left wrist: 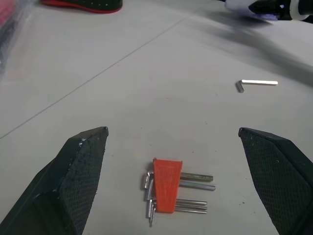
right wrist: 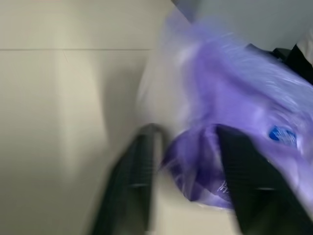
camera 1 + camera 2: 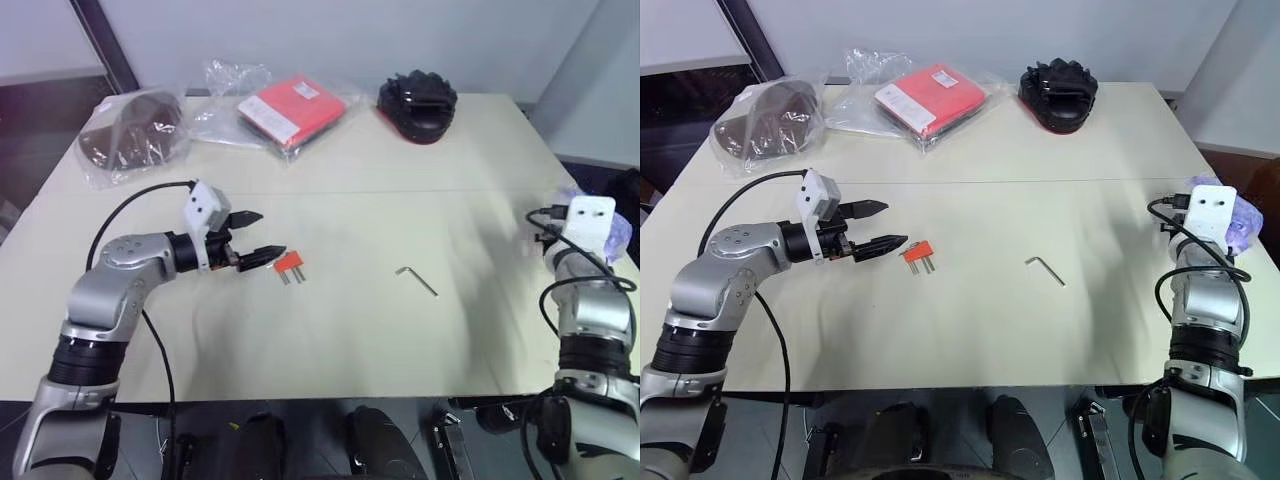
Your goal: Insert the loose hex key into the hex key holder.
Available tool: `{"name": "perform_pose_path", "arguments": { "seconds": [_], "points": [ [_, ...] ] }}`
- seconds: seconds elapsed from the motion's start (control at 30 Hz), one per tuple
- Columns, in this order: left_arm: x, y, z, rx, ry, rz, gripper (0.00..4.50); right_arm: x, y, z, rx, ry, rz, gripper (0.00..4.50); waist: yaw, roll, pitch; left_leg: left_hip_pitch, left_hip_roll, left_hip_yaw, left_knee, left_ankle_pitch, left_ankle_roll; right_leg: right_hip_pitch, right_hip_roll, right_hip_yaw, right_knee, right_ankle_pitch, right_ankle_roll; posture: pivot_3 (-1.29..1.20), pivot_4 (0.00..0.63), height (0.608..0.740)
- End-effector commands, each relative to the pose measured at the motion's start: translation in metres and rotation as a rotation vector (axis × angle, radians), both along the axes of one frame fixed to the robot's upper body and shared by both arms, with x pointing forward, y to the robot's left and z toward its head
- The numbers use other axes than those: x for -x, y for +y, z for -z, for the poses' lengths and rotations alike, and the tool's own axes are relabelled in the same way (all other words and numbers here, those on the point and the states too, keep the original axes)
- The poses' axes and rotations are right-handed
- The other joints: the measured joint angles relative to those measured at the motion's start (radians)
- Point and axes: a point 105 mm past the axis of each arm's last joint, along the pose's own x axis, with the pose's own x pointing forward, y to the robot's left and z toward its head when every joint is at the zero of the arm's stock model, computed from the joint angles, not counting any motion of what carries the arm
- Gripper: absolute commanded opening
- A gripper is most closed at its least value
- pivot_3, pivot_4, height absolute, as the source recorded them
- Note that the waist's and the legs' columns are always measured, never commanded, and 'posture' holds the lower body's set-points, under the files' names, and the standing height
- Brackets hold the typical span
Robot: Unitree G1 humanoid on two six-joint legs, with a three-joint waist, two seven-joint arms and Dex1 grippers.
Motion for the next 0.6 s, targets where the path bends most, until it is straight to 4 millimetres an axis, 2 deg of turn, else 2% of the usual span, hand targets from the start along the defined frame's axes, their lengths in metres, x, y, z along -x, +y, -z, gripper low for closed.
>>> {"name": "perform_pose_path", "arguments": {
  "seconds": [0.03,0.07,0.1,0.2,0.27,0.37,0.47,0.6],
  "points": [
    [0.001,-0.002,-0.014,0.000,-0.056,0.012,4.50,0.005,0.000,-0.025,0.039,-0.075,-0.010,3.84,-0.001,0.000,0.000,0.000,0.000,0.000,0.000,0.000,0.000,0.000,0.000,0.000,0.000,0.000,0.000,0.00,0.150,0.740],
    [0.001,-0.002,-0.014,0.000,-0.055,0.012,4.50,0.007,0.001,-0.031,0.059,-0.090,-0.024,4.25,-0.002,0.000,0.000,0.000,0.000,0.000,0.000,0.000,0.000,0.000,0.000,0.000,0.000,0.000,0.000,0.00,0.150,0.740],
    [0.001,-0.002,-0.013,0.000,-0.055,0.012,4.50,0.008,0.006,-0.038,0.081,-0.110,-0.060,4.44,-0.002,0.000,0.000,0.000,0.000,0.000,0.000,0.000,0.000,0.000,0.000,0.000,0.000,0.000,0.000,0.00,0.150,0.740],
    [0.001,-0.001,-0.014,-0.001,-0.056,0.010,4.50,0.012,0.025,-0.057,0.097,-0.168,-0.165,4.44,-0.003,0.000,0.000,0.000,0.000,0.000,-0.001,0.000,0.000,0.000,0.000,0.000,0.000,0.000,0.000,0.00,0.150,0.740],
    [0.002,-0.001,-0.014,0.001,-0.055,0.011,4.50,0.015,0.045,-0.070,0.103,-0.184,-0.277,4.44,-0.003,0.000,0.000,0.000,0.000,0.000,0.000,0.000,0.000,0.000,0.001,0.000,0.000,0.000,0.000,0.00,0.150,0.740],
    [0.004,-0.001,-0.013,-0.004,-0.047,0.022,4.50,0.020,0.086,-0.084,0.114,-0.162,-0.508,4.44,-0.002,0.000,0.000,0.000,0.000,-0.001,0.000,0.000,0.000,0.000,0.001,0.000,0.000,0.000,0.000,0.00,0.150,0.740],
    [0.004,0.001,-0.013,-0.004,-0.041,0.025,4.50,0.028,0.141,-0.091,0.044,-0.136,-0.823,4.44,-0.003,0.000,0.000,0.000,0.001,-0.002,0.000,0.000,0.000,0.000,0.001,0.000,0.000,0.000,0.000,0.00,0.150,0.740],
    [0.003,0.003,-0.013,-0.009,-0.036,0.030,4.50,0.034,0.183,-0.093,0.001,-0.102,-1.062,4.44,-0.002,0.000,0.000,0.000,0.001,-0.002,0.000,0.000,0.000,0.000,0.001,-0.001,0.000,0.000,0.000,0.00,0.150,0.740]
  ]
}}
